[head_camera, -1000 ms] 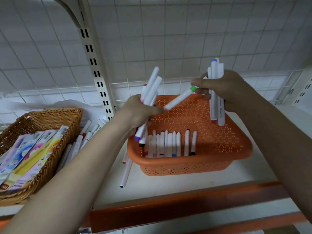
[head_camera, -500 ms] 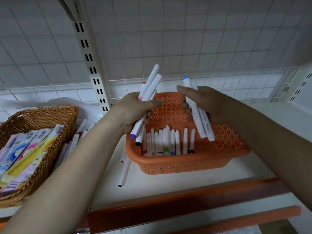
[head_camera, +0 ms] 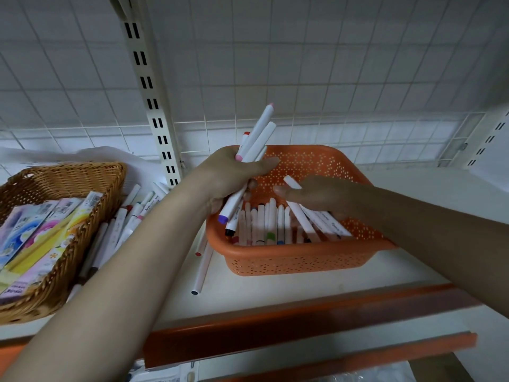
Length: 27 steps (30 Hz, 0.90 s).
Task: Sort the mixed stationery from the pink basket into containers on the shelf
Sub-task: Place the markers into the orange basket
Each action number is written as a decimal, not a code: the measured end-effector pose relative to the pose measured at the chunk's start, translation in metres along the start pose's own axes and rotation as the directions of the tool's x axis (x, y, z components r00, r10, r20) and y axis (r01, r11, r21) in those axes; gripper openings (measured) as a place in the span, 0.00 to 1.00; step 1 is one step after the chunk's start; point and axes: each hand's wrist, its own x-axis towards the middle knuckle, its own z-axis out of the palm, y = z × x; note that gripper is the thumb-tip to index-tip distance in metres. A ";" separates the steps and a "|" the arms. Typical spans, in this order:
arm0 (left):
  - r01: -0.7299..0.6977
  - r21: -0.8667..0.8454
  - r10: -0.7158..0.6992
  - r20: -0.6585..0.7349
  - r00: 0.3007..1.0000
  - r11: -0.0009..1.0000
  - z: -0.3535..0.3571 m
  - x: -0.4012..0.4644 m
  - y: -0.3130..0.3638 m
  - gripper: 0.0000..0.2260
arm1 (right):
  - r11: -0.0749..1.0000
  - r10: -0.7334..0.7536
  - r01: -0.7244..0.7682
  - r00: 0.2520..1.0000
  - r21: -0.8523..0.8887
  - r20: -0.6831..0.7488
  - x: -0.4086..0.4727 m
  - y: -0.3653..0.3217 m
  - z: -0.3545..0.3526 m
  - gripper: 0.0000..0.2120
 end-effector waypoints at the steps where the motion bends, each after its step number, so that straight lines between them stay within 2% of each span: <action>1: -0.003 0.008 0.003 0.006 1.000 1.000 0.000 0.000 0.000 0.10 | 0.998 -0.006 0.005 1.000 -0.070 -0.014 -0.002 0.002 -0.002 0.35; 3: -0.011 0.032 0.011 0.006 1.000 0.999 0.000 0.000 -0.001 0.12 | 0.990 -0.034 0.034 0.999 -0.134 0.007 -0.004 0.004 -0.010 0.26; 5: -0.011 0.051 0.011 0.003 1.000 0.999 0.001 0.000 -0.001 0.12 | 0.996 -0.021 0.026 0.998 -0.083 0.058 -0.009 0.003 -0.017 0.19; 6: -0.010 0.043 0.009 0.005 1.000 0.999 0.001 0.000 -0.001 0.11 | 0.999 -0.022 0.023 0.999 -0.029 0.035 -0.010 0.002 -0.021 0.18; 8: -0.007 0.015 0.007 -0.006 1.000 1.000 0.002 0.001 -0.001 0.10 | 0.981 -0.043 0.053 0.997 0.185 -0.061 -0.012 0.000 -0.027 0.17; 10: -0.013 0.014 0.014 -0.029 0.999 1.000 0.002 0.001 -0.002 0.09 | 0.894 -0.075 0.109 0.993 0.434 -0.095 -0.015 -0.004 -0.032 0.16; 12: -0.024 0.029 0.025 -0.043 0.999 0.999 0.003 0.000 -0.002 0.09 | 0.828 -0.121 0.148 0.989 0.541 -0.085 -0.021 -0.006 -0.035 0.15; 17: -0.009 0.043 0.010 -0.010 1.000 0.999 0.006 -0.005 -0.002 0.12 | 0.789 -0.263 0.273 0.960 0.551 -0.099 -0.036 -0.011 -0.036 0.12; 20: 0.034 0.058 -0.041 0.123 0.992 0.998 0.012 -0.008 -0.002 0.14 | 0.721 -0.324 0.352 0.933 0.597 -0.158 -0.039 -0.016 -0.033 0.10; 23: 0.078 0.004 -0.077 0.245 0.966 0.997 0.018 -0.012 -0.004 0.15 | 0.656 -0.380 0.422 0.901 0.626 -0.209 -0.044 -0.018 -0.034 0.06; 25: 0.083 0.000 -0.081 0.238 0.968 0.997 0.016 -0.012 -0.005 0.15 | 0.635 -0.393 0.467 0.881 0.615 -0.263 -0.048 -0.016 -0.036 0.05; 27: 0.083 -0.019 -0.078 0.213 0.974 0.996 0.013 -0.012 -0.005 0.11 | 0.633 -0.358 0.470 0.882 0.615 -0.307 -0.051 -0.013 -0.040 0.05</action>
